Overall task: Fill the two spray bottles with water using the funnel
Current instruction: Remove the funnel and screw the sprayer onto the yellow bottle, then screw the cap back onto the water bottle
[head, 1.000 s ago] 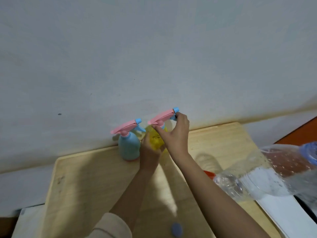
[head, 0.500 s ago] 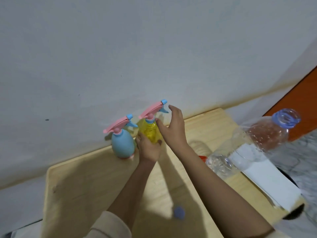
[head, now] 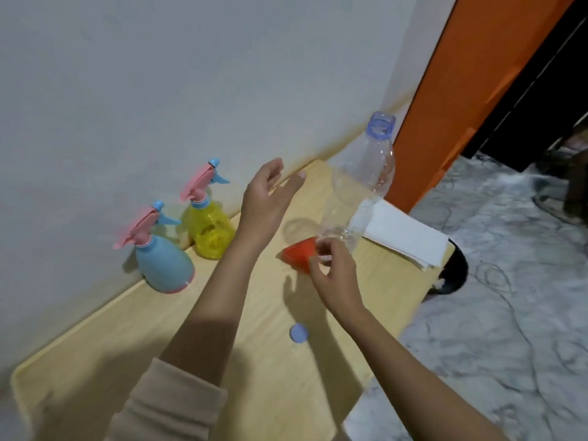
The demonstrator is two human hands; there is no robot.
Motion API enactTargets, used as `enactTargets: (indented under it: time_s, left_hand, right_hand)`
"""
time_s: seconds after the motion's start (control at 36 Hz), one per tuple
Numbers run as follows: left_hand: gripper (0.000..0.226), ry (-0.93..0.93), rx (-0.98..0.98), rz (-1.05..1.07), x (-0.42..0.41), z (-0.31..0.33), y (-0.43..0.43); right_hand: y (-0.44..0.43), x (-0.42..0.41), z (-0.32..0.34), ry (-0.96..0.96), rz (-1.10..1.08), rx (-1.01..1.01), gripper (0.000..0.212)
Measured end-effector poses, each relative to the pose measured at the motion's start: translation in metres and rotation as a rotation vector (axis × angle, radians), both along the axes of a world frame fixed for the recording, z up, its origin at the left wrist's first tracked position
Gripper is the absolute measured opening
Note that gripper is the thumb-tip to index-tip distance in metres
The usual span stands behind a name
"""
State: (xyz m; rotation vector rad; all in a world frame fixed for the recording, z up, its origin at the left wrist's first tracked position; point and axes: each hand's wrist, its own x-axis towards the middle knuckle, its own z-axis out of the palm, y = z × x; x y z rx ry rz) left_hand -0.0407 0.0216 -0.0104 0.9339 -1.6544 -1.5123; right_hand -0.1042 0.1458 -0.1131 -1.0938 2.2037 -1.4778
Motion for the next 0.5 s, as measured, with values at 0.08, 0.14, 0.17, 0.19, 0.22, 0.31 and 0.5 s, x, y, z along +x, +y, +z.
enactTargets:
  time_s: [0.08,0.14,0.17,0.19,0.22,0.31,0.5]
  left_hand:
    - [0.071,-0.002,-0.059,-0.137,-0.021,0.004,0.023]
    - [0.079,-0.011,-0.095,-0.177,-0.032,0.000,0.033]
    - [0.082,-0.013,-0.101,-0.188,-0.036,-0.003,0.037]
    - [0.085,-0.017,-0.109,-0.196,-0.039,-0.005,0.040]
    - [0.087,-0.018,-0.116,-0.197,-0.042,-0.007,0.043]
    - [0.090,-0.011,-0.137,-0.190,-0.049,-0.013,0.047]
    - [0.086,0.003,-0.157,-0.137,-0.057,-0.021,0.048]
  right_hand:
    - [0.031,0.008,-0.030,-0.040,0.038,0.154,0.020]
    - [0.045,0.014,-0.048,-0.023,0.113,0.305,0.030]
    - [0.050,0.017,-0.055,0.006,0.152,0.372,0.037]
    - [0.054,0.021,-0.059,0.032,0.180,0.429,0.045]
    - [0.057,0.025,-0.062,0.052,0.197,0.467,0.054]
    - [0.061,0.036,-0.070,0.109,0.220,0.475,0.067]
    - [0.063,0.047,-0.079,0.126,0.259,0.410,0.030]
